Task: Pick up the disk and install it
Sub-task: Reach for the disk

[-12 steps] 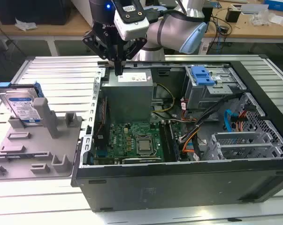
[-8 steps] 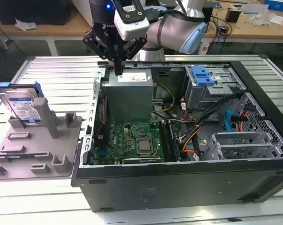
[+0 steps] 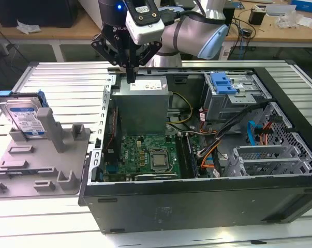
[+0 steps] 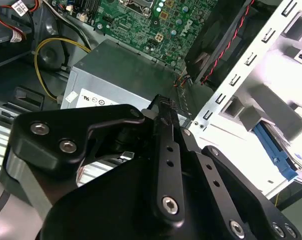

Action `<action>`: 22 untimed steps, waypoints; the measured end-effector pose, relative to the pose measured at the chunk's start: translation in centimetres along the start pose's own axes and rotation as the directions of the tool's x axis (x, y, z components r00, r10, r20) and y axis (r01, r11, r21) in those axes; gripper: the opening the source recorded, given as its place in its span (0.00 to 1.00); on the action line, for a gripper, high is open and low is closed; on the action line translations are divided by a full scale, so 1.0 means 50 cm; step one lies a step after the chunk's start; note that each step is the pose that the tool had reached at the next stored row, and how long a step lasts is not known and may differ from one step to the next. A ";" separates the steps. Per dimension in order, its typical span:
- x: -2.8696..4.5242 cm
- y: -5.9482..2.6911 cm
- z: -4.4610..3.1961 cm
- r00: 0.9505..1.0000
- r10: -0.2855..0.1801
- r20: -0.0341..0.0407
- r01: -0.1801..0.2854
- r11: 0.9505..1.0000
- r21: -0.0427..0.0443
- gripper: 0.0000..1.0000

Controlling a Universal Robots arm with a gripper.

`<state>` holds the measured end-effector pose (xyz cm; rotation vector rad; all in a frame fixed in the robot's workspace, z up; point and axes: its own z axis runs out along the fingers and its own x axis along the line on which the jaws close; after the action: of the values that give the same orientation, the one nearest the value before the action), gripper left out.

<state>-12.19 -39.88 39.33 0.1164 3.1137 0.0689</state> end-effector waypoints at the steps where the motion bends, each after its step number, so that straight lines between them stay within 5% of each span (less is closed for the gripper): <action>1: 0.000 0.000 0.000 1.000 0.000 0.000 0.000 1.000 0.000 0.11; 3: 0.002 0.000 0.000 1.000 0.000 0.000 0.000 1.000 0.000 0.11; 14: 0.083 0.015 -0.001 1.000 0.003 0.000 -0.003 1.000 0.000 0.11; 22: 0.158 0.028 -0.001 1.000 0.004 0.000 -0.004 1.000 0.001 0.11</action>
<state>-19.97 -37.88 39.27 0.1232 3.1133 0.0674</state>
